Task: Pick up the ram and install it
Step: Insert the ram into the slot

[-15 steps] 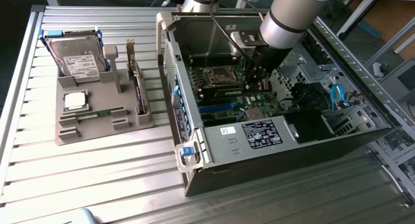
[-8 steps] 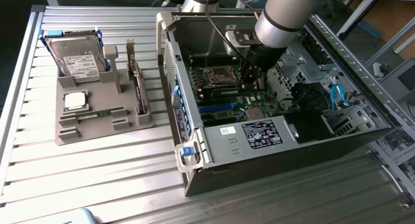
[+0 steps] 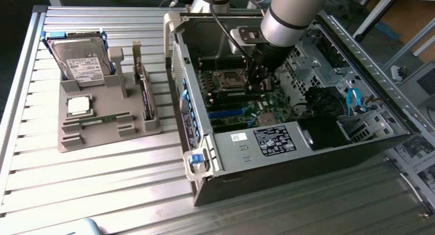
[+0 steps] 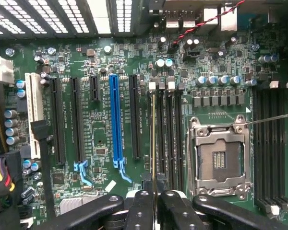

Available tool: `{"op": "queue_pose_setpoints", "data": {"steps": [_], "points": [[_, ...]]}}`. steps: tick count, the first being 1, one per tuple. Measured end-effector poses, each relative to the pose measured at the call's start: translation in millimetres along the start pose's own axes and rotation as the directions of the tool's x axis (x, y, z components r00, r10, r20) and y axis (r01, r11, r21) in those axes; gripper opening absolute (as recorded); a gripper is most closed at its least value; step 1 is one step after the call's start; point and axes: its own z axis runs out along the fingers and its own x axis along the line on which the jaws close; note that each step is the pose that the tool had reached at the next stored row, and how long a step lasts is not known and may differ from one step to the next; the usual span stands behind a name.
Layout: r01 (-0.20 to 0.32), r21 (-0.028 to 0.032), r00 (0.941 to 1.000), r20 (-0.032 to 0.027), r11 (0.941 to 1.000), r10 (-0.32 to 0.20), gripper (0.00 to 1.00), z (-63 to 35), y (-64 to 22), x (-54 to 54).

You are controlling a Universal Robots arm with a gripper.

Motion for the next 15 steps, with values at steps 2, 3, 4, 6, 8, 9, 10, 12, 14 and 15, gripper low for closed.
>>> {"op": "queue_pose_setpoints", "data": {"steps": [2, 3, 4, 6, 8, 9, 10, 12, 14, 15], "points": [[0.000, 0.0001, 1.0000, 0.0001, 1.0000, 0.000, 0.12, 0.6, 2.2, -0.5], [0.000, -0.0001, 1.0000, -0.0003, 1.0000, 0.000, 0.12, 0.6, 3.1, -0.4], [0.002, -0.0003, 1.0000, -0.0004, 1.0000, -0.002, 0.12, 0.7, 3.2, -0.4], [0.026, -0.0024, 0.9997, -0.0009, 0.9997, -0.026, 0.12, 1.1, 3.2, -0.4], [0.038, -0.0036, 0.9993, -0.0012, 0.9993, -0.038, 0.12, 1.4, 3.2, -0.5], [0.038, -0.0036, 0.9993, -0.0013, 0.9993, -0.038, 0.12, 1.6, 3.1, -0.5], [0.038, -0.0036, 0.9993, -0.0011, 0.9993, -0.038, 0.12, 2.1, 3.0, -0.5], [0.038, -0.0036, 0.9993, -0.0019, 0.9993, -0.038, 0.12, 3.1, 1.9, -1.4], [0.038, -0.0035, 0.9993, -0.0027, 0.9993, -0.038, 0.12, 3.8, 1.3, -2.7], [0.038, -0.0036, 0.9993, -0.0034, 0.9993, -0.038, 0.12, 4.1, 1.1, -3.2]]}}
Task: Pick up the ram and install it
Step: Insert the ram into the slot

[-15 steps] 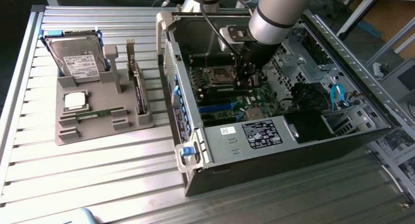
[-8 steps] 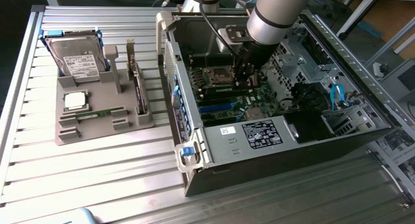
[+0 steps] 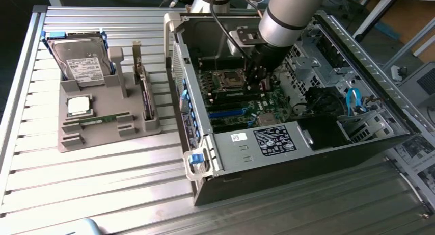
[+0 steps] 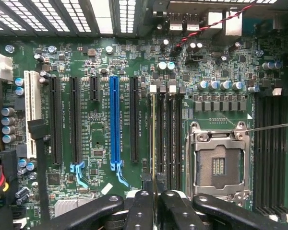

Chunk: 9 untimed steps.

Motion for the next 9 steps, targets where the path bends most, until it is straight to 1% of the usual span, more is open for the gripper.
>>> {"op": "queue_pose_setpoints", "data": {"steps": [1, 2, 3, 4, 5, 6, 9], "points": [[0.000, 0.0001, 1.0000, -0.0025, 1.0000, 0.000, 0.12, 0.1, -0.1, -0.4], [0.000, 0.0001, 0.9999, -0.0112, 1.0000, 0.000, 0.12, 0.2, -0.1, -0.8], [0.000, 0.0003, 0.9998, -0.0220, 1.0000, 0.000, 0.12, 0.2, 0.0, -1.0], [0.000, 0.0005, 0.9993, -0.0362, 1.0000, 0.000, 0.12, 0.3, 0.0, -1.4], [-0.001, 0.0007, 0.9990, -0.0455, 1.0000, 0.001, 0.12, 0.4, -0.1, -1.9], [-0.001, 0.0007, 0.9989, -0.0475, 1.0000, 0.001, 0.12, 0.5, 0.0, -2.4], [-0.001, 0.0008, 0.9989, -0.0476, 1.0000, 0.001, 0.12, 0.9, 0.0, -5.5]]}}
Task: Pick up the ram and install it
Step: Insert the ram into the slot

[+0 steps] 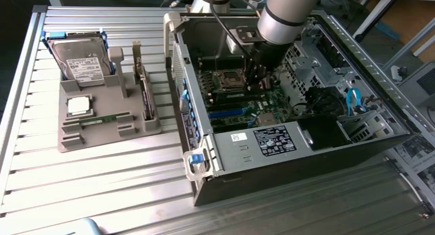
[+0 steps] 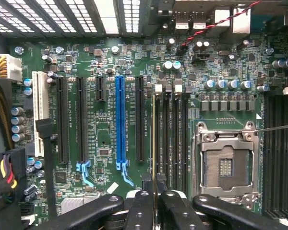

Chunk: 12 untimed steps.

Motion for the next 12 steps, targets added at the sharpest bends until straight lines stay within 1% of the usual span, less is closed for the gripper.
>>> {"op": "queue_pose_setpoints", "data": {"steps": [5, 12], "points": [[0.000, -0.0001, 1.0000, -0.0001, 1.0000, 0.000, 0.12, 0.4, 0.1, -5.5], [0.000, -0.0001, 1.0000, 0.0000, 1.0000, 0.000, 0.12, 3.0, 0.4, -6.4]]}}
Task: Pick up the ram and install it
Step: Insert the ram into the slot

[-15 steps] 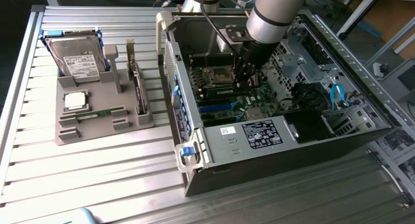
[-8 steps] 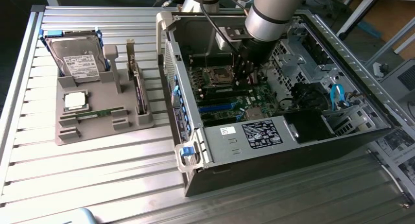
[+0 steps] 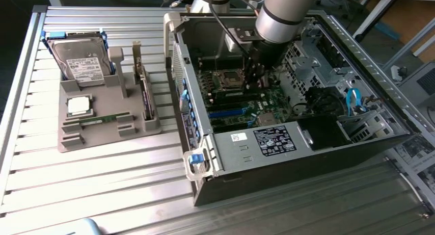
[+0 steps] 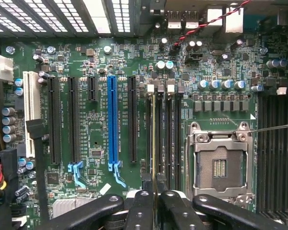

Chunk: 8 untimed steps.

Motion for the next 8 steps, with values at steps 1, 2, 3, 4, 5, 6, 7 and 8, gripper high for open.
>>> {"op": "queue_pose_setpoints", "data": {"steps": [1, 2, 3, 4, 5, 6, 7, 8], "points": [[0.000, 0.0000, 1.0000, 0.0000, 1.0000, 0.000, 0.12, 0.7, 0.1, 0.0], [0.000, 0.0000, 1.0000, 0.0000, 1.0000, 0.000, 0.12, 1.4, 0.3, 0.1], [0.000, 0.0000, 1.0000, -0.0001, 1.0000, 0.000, 0.12, 1.8, 0.4, 0.1], [0.000, 0.0000, 1.0000, -0.0001, 1.0000, 0.000, 0.12, 2.4, 0.4, 0.1], [0.000, 0.0000, 1.0000, 0.0000, 1.0000, 0.000, 0.12, 2.9, 0.5, 0.1], [0.000, 0.0000, 1.0000, 0.0000, 1.0000, 0.000, 0.12, 3.5, 0.5, 0.1], [0.000, 0.0000, 1.0000, 0.0000, 1.0000, 0.000, 0.12, 4.2, 0.5, 0.2], [0.000, 0.0000, 1.0000, 0.0000, 1.0000, 0.000, 0.12, 4.6, 0.5, 0.2]]}}
